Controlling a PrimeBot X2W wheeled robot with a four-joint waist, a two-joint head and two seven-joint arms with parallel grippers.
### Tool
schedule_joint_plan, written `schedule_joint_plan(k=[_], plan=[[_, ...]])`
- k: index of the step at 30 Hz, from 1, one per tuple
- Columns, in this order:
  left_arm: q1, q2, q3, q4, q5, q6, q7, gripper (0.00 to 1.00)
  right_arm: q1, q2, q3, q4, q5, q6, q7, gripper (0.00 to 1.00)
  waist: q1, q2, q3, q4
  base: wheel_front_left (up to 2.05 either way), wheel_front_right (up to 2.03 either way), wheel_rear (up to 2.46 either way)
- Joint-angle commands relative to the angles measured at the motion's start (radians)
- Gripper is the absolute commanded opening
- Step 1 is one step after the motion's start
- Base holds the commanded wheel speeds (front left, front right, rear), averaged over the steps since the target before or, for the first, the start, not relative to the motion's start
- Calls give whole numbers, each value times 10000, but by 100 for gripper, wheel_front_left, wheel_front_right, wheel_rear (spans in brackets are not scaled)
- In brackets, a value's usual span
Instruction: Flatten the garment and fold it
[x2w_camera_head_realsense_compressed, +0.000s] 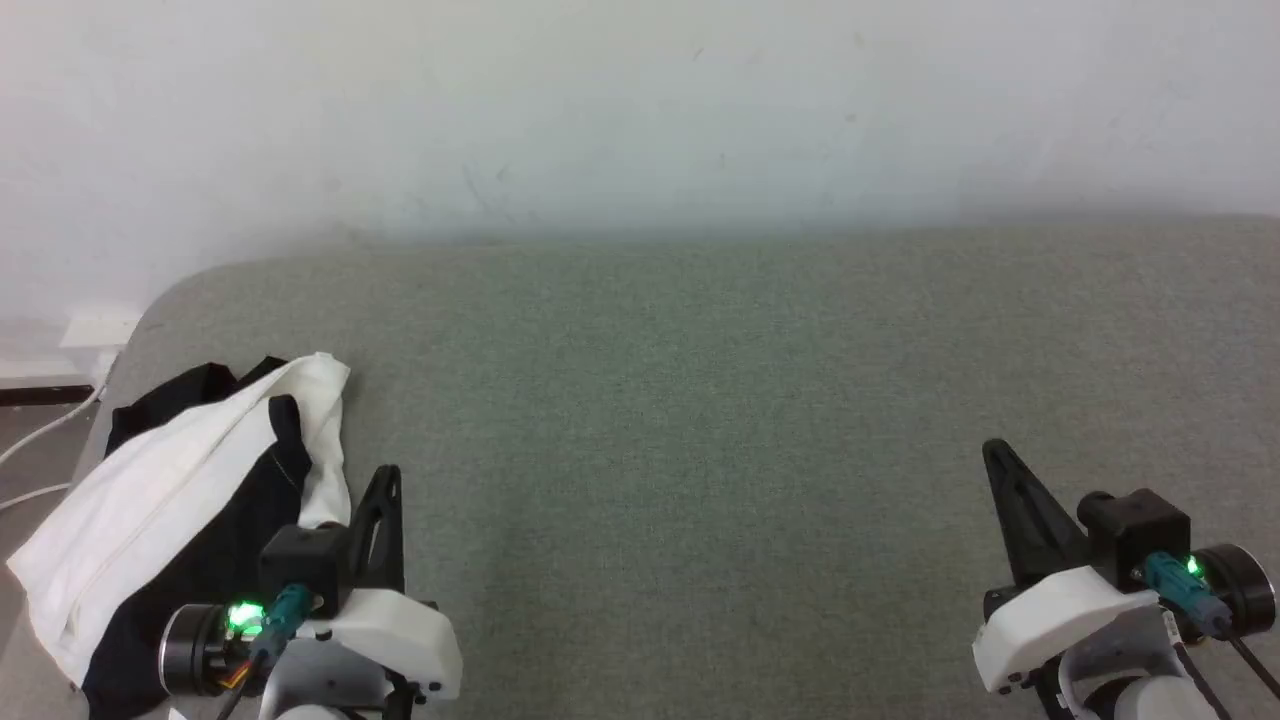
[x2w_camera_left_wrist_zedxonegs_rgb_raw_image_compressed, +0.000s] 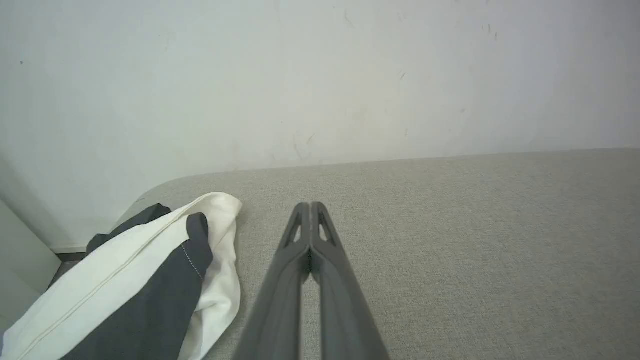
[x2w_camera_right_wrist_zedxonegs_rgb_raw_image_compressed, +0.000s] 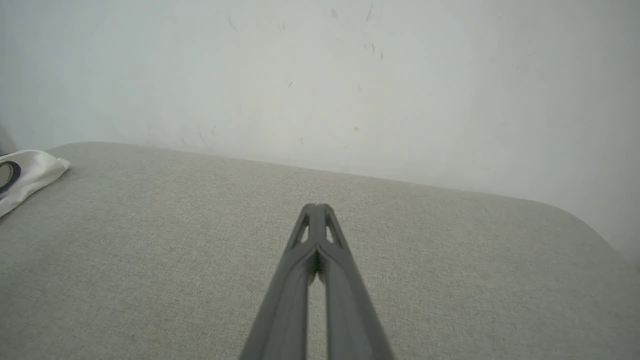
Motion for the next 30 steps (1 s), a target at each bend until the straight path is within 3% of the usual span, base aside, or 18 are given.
schedule_joint_plan(k=[1,16,17,30], plan=[[-131,-26,43,-57,64,-78,1,0,-146,26,-12,7,-72,-21,5,0,0,1,0,0,0,0,0],[-131,-26,43,-57,64,-78,1,0,-146,26,-12,7,-72,-21,5,0,0,1,0,0,0,0,0],[0,0,0,0,-1,0,-1,100,0,0,0,0,1,0,0,100,0,0,0,0,0,0,0],[-28,-1,-163,92,-300,-56,-259,100,149,-1,-81,23,203,-2,-255,100,0,0,-50,15,0,0,0]])
